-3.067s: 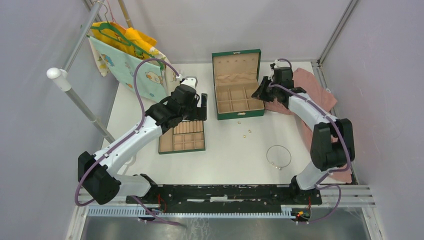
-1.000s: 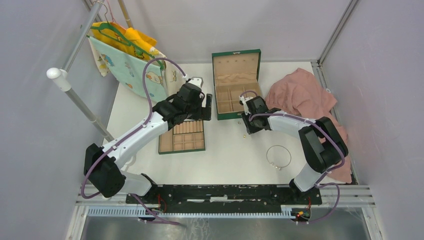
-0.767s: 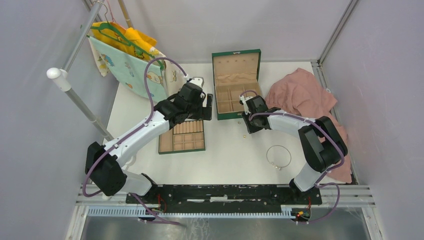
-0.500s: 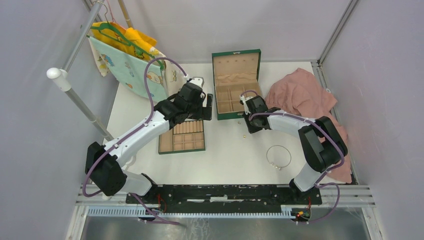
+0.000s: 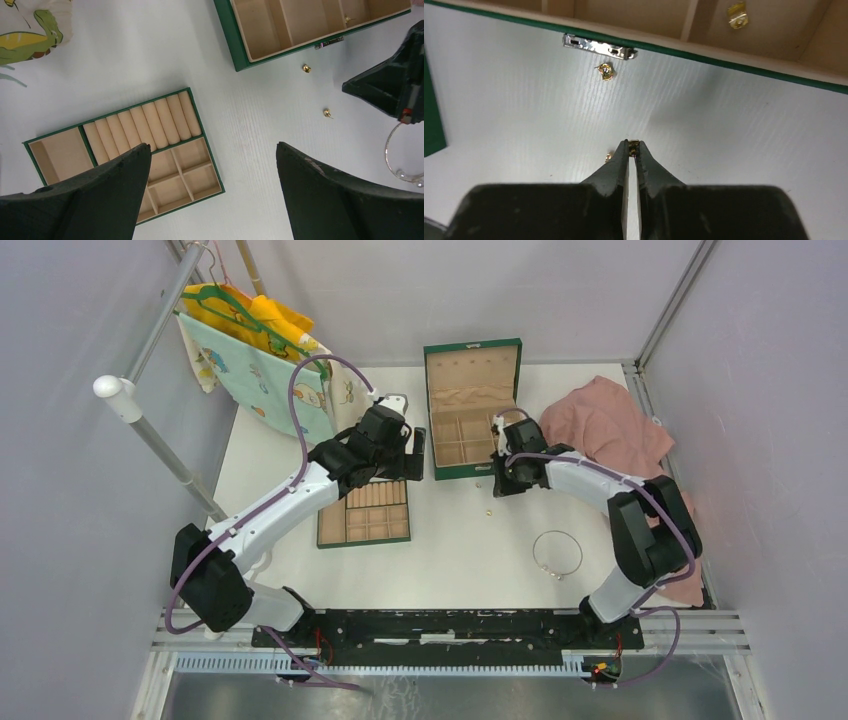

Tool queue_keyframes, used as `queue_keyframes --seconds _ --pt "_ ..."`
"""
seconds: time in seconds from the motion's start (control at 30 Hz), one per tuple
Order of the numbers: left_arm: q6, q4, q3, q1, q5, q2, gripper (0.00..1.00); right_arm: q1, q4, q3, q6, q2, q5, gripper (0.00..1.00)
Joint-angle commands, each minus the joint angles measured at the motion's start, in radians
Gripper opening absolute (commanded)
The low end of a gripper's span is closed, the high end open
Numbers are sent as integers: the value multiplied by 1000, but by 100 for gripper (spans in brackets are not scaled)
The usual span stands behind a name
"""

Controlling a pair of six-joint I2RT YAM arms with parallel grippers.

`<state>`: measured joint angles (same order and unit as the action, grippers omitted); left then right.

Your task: Organize the mixed jewelry

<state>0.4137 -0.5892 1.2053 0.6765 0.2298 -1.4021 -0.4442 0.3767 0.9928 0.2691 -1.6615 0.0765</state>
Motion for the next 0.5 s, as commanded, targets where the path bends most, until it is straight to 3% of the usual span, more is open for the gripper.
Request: queue_keyframes --seconds 0.0,0.3,0.47 --pt "-16 26 33 6 15 19 100 112 -48 7 117 79 286 6" --pt "-12 27 30 6 13 21 100 256 -218 -46 244 110 748 10" --pt "-7 33 28 6 10 11 100 260 -174 -20 212 117 673 11"
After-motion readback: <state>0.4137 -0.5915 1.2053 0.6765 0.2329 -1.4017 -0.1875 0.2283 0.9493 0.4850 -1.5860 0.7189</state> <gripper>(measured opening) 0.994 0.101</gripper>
